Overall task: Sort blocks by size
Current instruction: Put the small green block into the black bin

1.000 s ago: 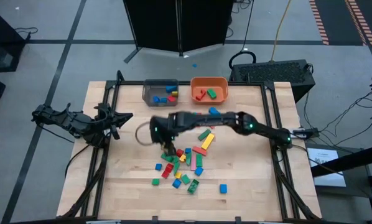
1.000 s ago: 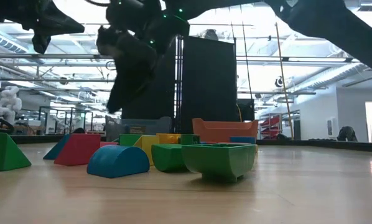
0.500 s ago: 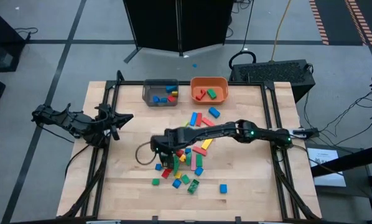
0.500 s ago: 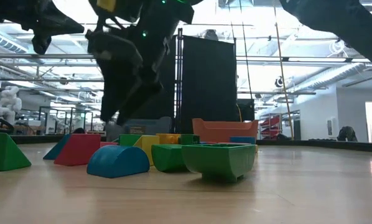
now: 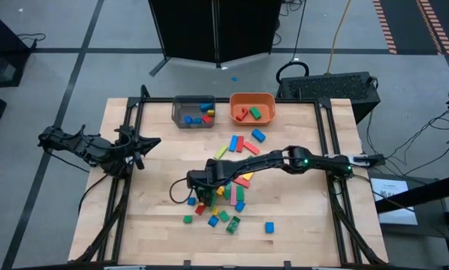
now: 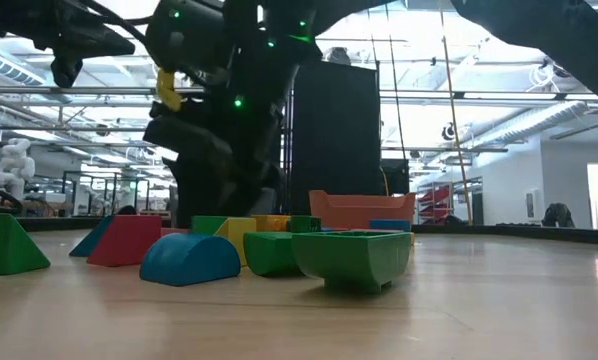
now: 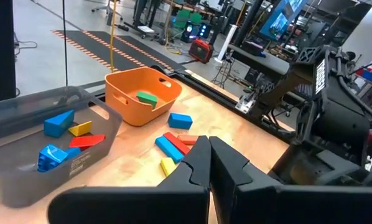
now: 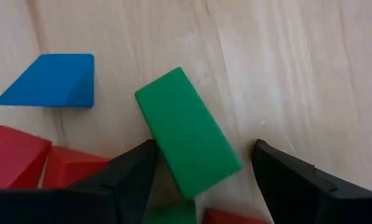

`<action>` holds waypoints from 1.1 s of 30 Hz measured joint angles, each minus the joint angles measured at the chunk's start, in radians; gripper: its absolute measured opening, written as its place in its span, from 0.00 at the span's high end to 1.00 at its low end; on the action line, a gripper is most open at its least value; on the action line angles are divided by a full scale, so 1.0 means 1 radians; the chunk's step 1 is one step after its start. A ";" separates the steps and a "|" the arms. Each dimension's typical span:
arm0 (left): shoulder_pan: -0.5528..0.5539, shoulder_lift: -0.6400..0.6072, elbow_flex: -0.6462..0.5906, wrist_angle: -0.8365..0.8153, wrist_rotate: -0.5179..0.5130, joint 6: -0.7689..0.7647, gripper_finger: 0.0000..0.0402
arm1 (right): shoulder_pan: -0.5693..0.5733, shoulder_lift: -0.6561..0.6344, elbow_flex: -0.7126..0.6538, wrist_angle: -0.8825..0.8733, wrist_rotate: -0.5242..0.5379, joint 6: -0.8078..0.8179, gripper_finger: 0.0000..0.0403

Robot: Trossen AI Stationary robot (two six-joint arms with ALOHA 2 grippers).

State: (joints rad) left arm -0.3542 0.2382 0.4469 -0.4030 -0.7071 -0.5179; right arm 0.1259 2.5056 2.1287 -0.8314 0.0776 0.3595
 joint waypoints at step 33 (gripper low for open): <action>0.000 0.000 0.000 -0.008 0.000 0.002 1.00 | -0.137 -0.126 -0.045 0.065 0.066 -0.209 0.72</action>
State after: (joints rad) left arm -0.3542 0.2382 0.4473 -0.4106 -0.7071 -0.5159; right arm -0.0115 2.3797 2.0839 -0.7663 0.1435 0.1504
